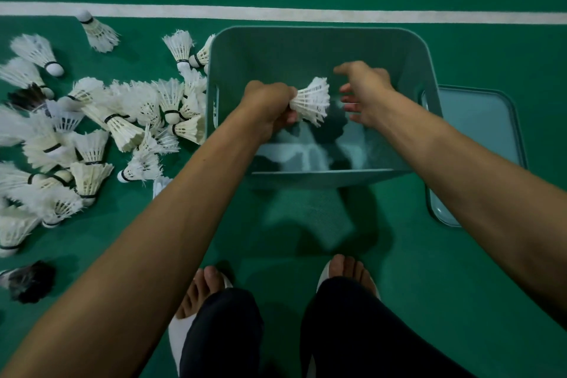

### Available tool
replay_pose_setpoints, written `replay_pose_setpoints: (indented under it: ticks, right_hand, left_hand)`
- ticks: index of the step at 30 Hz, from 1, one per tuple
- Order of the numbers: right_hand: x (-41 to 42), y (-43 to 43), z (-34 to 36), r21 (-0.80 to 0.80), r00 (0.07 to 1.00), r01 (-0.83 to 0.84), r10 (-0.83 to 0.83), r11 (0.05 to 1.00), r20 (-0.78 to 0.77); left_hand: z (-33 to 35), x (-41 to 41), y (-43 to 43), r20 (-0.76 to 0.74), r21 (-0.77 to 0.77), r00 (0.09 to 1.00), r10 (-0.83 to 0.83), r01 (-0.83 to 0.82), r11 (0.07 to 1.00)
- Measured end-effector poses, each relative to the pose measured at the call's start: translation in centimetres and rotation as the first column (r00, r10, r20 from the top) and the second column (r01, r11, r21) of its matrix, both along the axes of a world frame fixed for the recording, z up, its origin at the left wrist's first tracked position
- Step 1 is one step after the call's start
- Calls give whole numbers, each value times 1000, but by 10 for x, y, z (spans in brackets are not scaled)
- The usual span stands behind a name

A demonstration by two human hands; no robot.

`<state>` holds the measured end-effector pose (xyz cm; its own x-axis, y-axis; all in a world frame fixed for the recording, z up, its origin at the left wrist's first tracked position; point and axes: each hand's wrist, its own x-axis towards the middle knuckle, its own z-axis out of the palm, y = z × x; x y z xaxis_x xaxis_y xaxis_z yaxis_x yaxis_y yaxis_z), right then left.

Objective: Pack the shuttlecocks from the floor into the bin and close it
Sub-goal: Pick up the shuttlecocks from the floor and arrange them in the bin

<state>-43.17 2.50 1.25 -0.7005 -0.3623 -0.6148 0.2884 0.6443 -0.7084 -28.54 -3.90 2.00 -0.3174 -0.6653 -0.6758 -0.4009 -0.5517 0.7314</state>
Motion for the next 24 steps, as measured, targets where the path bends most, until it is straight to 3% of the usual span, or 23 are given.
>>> replay_pose_setpoints:
  ticks: [4, 7, 10, 13, 15, 17, 21, 24]
  right_hand:
    - [19, 15, 16, -88, 959, -280, 274, 956, -76]
    - [20, 17, 10, 72, 888, -357, 362, 931, -282]
    - [11, 24, 9, 262, 812, -216, 322, 941, -487]
    - [2, 25, 4, 383, 768, -131, 338, 915, -544]
    - [-2, 18, -6, 436, 771, -114, 356, 893, -527]
    - [-5, 6, -19, 409, 815, -125, 328, 904, -477]
    - [-8, -17, -43, 181, 950, -179, 217, 967, -223]
    - [-10, -20, -51, 90, 978, -207, 209, 974, -4]
  left_hand:
    - [9, -2, 16, -79, 20, 994, 72, -71, 997]
    - [5, 0, 25, -47, 14, 999, -24, 25, 1000]
    - [0, 7, 26, 229, -186, 937, -265, 309, 933]
    - [1, 14, 21, 584, -224, 698, -414, 630, 744]
    - [-2, 17, 13, 661, -157, 564, -494, 749, 644]
    - [-5, 15, 7, 681, -121, 490, -545, 809, 576]
    - [-16, 9, -3, 679, -69, 418, -604, 855, 514]
    - [-25, 5, -12, 685, -70, 392, -614, 874, 481]
